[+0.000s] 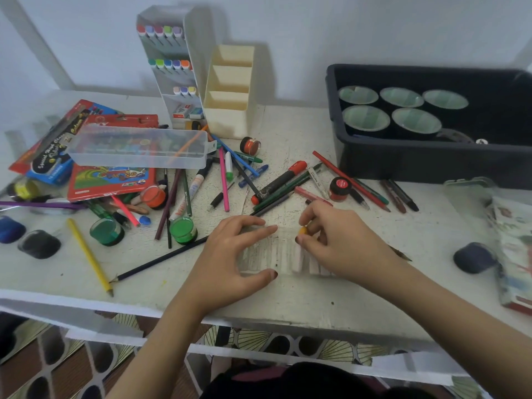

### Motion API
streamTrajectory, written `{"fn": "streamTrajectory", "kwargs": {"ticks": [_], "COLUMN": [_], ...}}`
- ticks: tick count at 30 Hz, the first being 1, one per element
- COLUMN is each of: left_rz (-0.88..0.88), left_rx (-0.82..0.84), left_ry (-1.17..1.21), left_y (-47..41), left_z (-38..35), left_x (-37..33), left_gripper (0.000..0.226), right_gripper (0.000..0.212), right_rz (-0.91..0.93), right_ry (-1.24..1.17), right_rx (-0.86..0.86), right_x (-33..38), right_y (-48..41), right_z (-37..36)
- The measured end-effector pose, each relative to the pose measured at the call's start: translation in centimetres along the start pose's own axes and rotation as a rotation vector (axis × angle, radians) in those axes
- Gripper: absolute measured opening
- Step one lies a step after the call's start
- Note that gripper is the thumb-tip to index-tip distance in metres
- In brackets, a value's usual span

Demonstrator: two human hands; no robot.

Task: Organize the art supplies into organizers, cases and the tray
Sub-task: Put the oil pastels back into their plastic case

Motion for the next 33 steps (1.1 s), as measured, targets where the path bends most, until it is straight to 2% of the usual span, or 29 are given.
{"fn": "streamTrajectory", "kwargs": {"ticks": [6, 12, 16, 27, 33], "left_rz": [0.000, -0.002, -0.008, -0.008, -0.005], "left_rx": [0.011, 0.018, 0.013, 0.006, 0.007], "left_ry": [-0.014, -0.019, -0.016, -0.004, -0.003], "left_y": [0.0, -0.1, -0.1, -0.1, -0.1], "left_z": [0.0, 0.0, 0.1, 0.1, 0.1], "left_x": [0.0, 0.1, 0.1, 0.0, 0.0], "left_gripper": [0.063, 0.065, 0.065, 0.064, 0.064], "right_gripper": [0.014, 0.014, 0.015, 0.025, 0.034], "right_rz": [-0.006, -0.051, -0.075, 0.037, 0.027], "right_ry": [-0.045, -0.152, -0.132, 0.054, 0.041], "right_rx": [-0.033, 0.018, 0.082, -0.011, -0.001], "right_x": [0.0, -0.5, -0.6, -0.5, -0.7], "right_y": [-0.1, -0.3, -0.1, 1.0, 1.2], "right_z": [0.3, 0.4, -0.1, -1.3, -0.6]}}
Point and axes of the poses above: each hand's wrist, its own y-axis away from the middle knuckle, its own z-axis out of the back of the hand, x = y × z, the point moved 3 cm from there along -y, towards the middle knuckle, and after that the axes turned 8 degrees about -y, right-handed, at the moved point
